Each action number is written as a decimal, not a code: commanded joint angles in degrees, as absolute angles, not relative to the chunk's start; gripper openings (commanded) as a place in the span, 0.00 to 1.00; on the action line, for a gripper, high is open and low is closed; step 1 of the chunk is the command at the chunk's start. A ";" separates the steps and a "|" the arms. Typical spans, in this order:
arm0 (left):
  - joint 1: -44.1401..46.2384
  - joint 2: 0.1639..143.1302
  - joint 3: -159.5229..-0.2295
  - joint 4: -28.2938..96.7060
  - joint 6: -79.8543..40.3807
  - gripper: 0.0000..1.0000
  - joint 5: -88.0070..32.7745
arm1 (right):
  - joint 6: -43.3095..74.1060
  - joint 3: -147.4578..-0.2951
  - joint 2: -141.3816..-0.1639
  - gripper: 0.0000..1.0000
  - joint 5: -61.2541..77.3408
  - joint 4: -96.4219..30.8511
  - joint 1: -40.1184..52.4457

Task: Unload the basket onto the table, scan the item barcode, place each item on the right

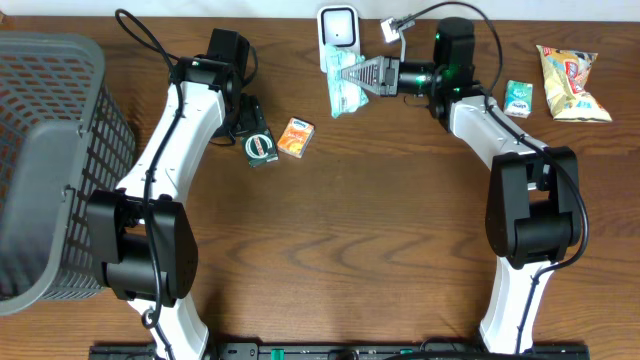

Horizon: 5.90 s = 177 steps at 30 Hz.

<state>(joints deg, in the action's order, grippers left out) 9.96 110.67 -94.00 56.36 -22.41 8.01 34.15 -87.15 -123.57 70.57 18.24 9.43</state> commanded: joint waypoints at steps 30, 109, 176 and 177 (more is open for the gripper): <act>9.93 110.26 -94.28 56.51 -21.89 0.98 8.36 | -26.81 -87.42 -117.45 0.01 -23.94 17.56 28.88; 9.93 110.26 -94.28 56.51 -21.89 0.98 8.36 | 3.18 -90.43 -114.28 0.01 1.19 -8.34 16.34; 9.93 110.26 -94.28 56.51 -21.89 0.98 8.36 | -7.60 -76.62 -114.87 0.49 4.45 -45.01 16.16; 9.93 110.26 -94.28 56.51 -21.89 0.98 8.36 | -7.60 -75.94 -114.87 0.40 4.21 -44.21 16.16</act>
<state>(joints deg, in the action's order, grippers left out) 9.96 110.67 -94.00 56.38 -22.41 7.86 -6.85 -78.04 -114.59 3.44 -45.52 16.29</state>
